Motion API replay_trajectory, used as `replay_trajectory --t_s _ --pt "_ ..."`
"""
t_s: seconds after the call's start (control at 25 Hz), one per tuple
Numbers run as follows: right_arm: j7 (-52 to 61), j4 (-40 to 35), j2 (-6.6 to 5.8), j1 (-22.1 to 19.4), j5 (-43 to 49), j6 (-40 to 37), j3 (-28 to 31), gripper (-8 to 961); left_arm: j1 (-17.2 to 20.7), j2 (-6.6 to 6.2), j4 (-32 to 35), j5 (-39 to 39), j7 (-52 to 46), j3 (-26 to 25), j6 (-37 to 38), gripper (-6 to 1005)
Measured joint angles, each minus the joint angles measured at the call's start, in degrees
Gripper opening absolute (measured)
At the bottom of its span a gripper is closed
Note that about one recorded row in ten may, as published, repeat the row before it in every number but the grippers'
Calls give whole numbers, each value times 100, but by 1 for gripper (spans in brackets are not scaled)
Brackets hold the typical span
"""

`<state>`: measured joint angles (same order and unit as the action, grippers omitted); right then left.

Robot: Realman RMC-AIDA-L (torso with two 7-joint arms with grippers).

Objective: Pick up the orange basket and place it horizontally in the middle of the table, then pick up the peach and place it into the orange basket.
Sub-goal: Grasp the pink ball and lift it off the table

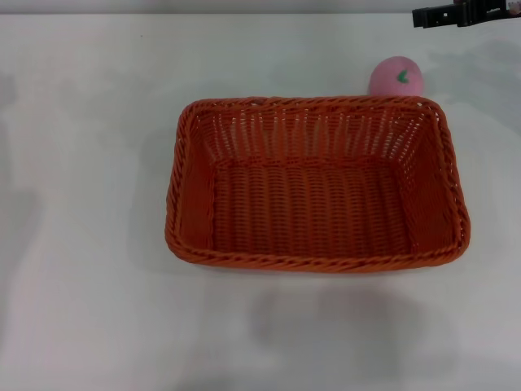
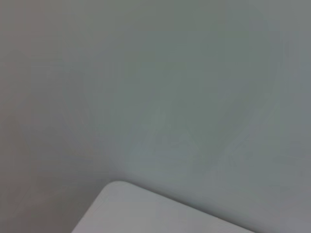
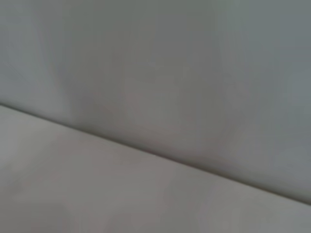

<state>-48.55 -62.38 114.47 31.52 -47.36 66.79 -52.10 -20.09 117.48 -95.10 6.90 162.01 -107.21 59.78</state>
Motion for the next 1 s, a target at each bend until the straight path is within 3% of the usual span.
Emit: replay_trajectory --t_s 0.32,1.0 --pt "490 -66 30 222 602 241 -156 841 -194 -120 -2 227 10 -142 393 640" --pt "604 917 53 652 860 -346 -614 839 -200 -119 -36 234 15 -107 521 649"
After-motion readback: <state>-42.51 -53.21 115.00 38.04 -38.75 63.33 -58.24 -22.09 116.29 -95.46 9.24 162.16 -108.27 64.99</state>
